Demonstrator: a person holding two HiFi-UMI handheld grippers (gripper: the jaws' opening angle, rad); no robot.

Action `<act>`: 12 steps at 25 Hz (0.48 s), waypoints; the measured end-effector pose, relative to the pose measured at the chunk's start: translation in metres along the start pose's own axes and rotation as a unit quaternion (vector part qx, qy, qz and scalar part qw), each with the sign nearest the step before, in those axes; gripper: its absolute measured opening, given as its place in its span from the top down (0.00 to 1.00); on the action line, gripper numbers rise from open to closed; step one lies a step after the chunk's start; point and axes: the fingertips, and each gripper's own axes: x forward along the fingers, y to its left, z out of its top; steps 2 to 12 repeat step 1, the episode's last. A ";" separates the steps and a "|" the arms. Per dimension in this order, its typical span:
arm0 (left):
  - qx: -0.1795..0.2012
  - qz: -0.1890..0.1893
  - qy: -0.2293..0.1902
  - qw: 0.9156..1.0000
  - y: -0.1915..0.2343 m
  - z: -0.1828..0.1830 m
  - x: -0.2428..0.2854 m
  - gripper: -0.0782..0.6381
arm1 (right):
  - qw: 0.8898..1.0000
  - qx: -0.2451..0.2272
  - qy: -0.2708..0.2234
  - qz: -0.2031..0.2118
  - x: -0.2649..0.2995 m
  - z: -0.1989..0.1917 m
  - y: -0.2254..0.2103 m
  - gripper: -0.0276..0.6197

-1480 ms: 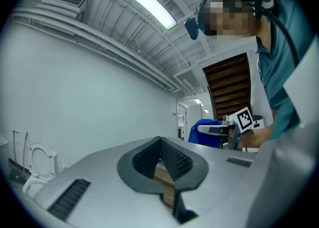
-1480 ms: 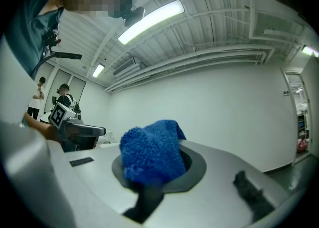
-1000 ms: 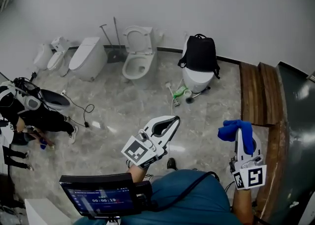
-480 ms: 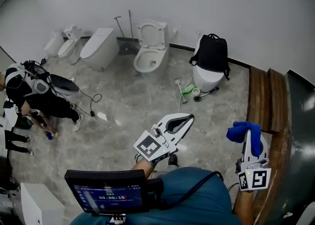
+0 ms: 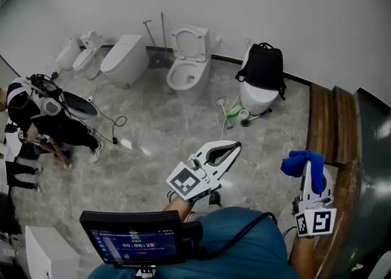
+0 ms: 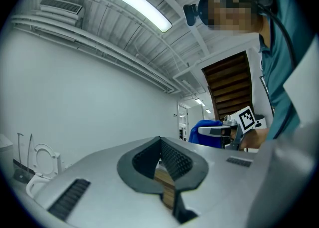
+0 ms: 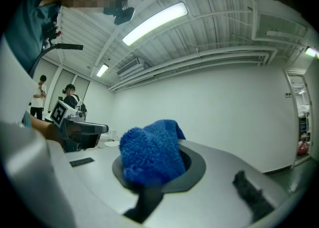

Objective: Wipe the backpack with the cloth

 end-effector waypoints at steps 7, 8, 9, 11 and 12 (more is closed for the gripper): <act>0.000 0.001 0.001 1.000 0.001 0.000 0.000 0.89 | 1.000 0.000 0.000 0.000 0.000 0.000 -0.001 0.93; 0.000 0.001 0.001 1.000 0.001 0.000 0.000 0.89 | 1.000 0.000 0.000 0.000 0.000 0.000 -0.001 0.93; 0.000 0.001 0.001 1.000 0.001 0.000 0.000 0.89 | 1.000 0.000 0.000 0.000 0.000 0.000 -0.001 0.93; 0.000 0.001 0.001 1.000 0.001 0.000 0.000 0.89 | 1.000 0.000 0.000 0.000 0.000 0.000 -0.001 0.93; 0.000 0.001 0.001 1.000 0.001 0.000 0.000 0.89 | 1.000 0.000 0.000 0.000 0.000 0.000 -0.001 0.93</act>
